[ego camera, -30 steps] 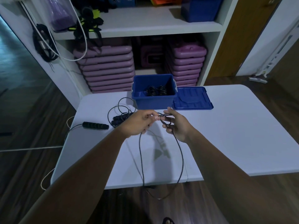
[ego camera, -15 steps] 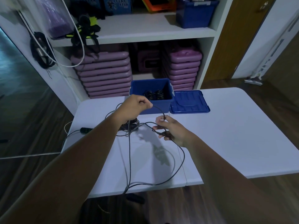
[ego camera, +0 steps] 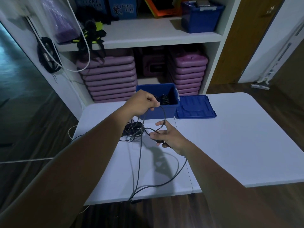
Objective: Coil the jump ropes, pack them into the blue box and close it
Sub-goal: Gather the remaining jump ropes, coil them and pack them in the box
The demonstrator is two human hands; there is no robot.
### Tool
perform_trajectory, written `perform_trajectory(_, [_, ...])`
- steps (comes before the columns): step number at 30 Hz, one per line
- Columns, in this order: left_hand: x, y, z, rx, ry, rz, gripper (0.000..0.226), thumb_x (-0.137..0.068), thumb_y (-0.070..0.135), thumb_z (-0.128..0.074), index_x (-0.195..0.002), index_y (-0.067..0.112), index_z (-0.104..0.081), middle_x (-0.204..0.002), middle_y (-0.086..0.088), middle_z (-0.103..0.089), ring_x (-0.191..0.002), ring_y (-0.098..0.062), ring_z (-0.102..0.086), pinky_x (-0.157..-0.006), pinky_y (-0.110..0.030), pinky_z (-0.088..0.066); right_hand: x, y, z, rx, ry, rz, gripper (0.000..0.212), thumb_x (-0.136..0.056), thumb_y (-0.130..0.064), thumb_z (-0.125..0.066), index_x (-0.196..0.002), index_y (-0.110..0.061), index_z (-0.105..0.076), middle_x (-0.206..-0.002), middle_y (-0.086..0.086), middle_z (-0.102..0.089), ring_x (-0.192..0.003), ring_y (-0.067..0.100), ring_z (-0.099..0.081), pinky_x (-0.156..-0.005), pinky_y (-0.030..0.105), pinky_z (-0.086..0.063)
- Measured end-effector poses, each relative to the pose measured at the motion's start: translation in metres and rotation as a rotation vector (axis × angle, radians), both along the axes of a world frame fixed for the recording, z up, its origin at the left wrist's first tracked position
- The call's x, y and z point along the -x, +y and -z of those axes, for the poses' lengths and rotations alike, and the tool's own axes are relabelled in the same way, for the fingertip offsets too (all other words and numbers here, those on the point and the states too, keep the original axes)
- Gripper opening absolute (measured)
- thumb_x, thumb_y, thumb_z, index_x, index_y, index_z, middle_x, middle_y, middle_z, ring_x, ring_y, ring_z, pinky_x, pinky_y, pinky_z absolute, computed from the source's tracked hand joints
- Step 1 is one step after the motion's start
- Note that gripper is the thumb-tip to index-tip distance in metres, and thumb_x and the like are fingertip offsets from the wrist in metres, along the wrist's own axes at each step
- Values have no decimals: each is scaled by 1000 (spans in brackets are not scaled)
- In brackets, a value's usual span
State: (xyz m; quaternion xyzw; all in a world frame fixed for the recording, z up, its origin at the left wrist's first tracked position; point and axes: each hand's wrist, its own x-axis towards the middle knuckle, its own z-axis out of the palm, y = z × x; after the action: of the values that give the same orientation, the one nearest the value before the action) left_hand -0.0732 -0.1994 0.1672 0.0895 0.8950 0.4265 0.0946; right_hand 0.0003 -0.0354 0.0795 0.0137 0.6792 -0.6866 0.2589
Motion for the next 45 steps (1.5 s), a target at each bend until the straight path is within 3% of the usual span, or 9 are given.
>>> perform_trajectory(5, [-1, 4, -1, -14, -61, 31, 14, -95, 25, -66, -92, 13, -73, -77, -1, -69, -55, -9, -55, -53, -22, -46, -5, -10, 0, -12, 21, 27, 55, -78, -19, -83, -112, -17, -40, -103, 2, -76, -66, 19, -51, -56, 24, -36])
perform_trajectory(13, [-3, -2, 8, -141, -170, 74, 11, -95, 7, -62, -99, 13, -71, -90, -9, -74, -71, -11, -67, -65, -20, -55, -1, -5, 0, 58, 58, 253, 48, -87, -28, -74, -93, -20, -27, -95, 6, -76, -54, 17, -45, -53, 26, -30])
perform_trajectory(19, [-16, -12, 20, -65, -170, 100, 14, -87, 15, -73, -100, 20, -71, -88, 2, -74, -81, -9, -64, -71, -21, -46, 19, 6, -10, 189, -41, 465, 35, -100, -52, -40, -100, -20, -52, -101, 8, -76, -52, 14, -47, -49, 24, -31])
perform_trajectory(24, [-42, -20, 57, -164, -415, 191, 5, -90, 16, -60, -94, 19, -63, -82, -1, -67, -81, -17, -64, -79, -35, -52, 30, 9, -19, 128, 128, 488, 32, -102, -44, -44, -94, -12, -46, -98, 8, -76, -53, 12, -45, -49, 22, -32])
perform_trajectory(29, [-74, -49, 98, 68, -635, 269, 12, -93, 15, -53, -92, 17, -65, -83, -4, -70, -86, -19, -66, -80, -35, -42, 36, 22, -29, 82, 182, 638, 33, -102, -41, -44, -80, -17, -41, -83, 4, -76, -52, 14, -46, -48, 24, -33])
perform_trajectory(34, [-65, -48, 60, -186, -506, 111, 21, -104, 9, -46, -122, 5, -55, -95, -17, -64, -71, -21, -62, -58, -18, -50, 29, 24, -21, -48, 184, 613, 33, -104, -42, -39, -93, -12, -45, -85, 5, -76, -43, 7, -50, -45, 21, -36])
perform_trajectory(38, [-49, -40, 33, -107, -342, 137, 13, -103, 13, -51, -115, 11, -54, -99, -13, -73, -81, -25, -68, -84, -38, -61, 18, 13, -11, -50, 209, 547, 28, -107, -28, -35, -106, -6, -51, -95, 22, -69, -41, -3, -54, -35, 13, -33])
perform_trajectory(41, [-43, -35, 21, -202, -252, 49, 6, -102, 14, -52, -103, 10, -56, -93, -10, -72, -78, -25, -66, -82, -42, -61, 11, 6, -2, -104, 135, 484, 31, -107, -27, -33, -107, -8, -57, -86, 15, -73, -43, 11, -49, -36, 14, -32])
perform_trajectory(45, [-32, -35, 4, -281, -164, -54, 14, -103, 12, -51, -110, 2, -57, -93, -13, -70, -76, -27, -59, -79, -47, -61, 5, 3, 9, -159, 71, 390, 21, -103, -26, -39, -102, -18, -58, -83, 6, -77, -52, 18, -44, -40, 17, -34])
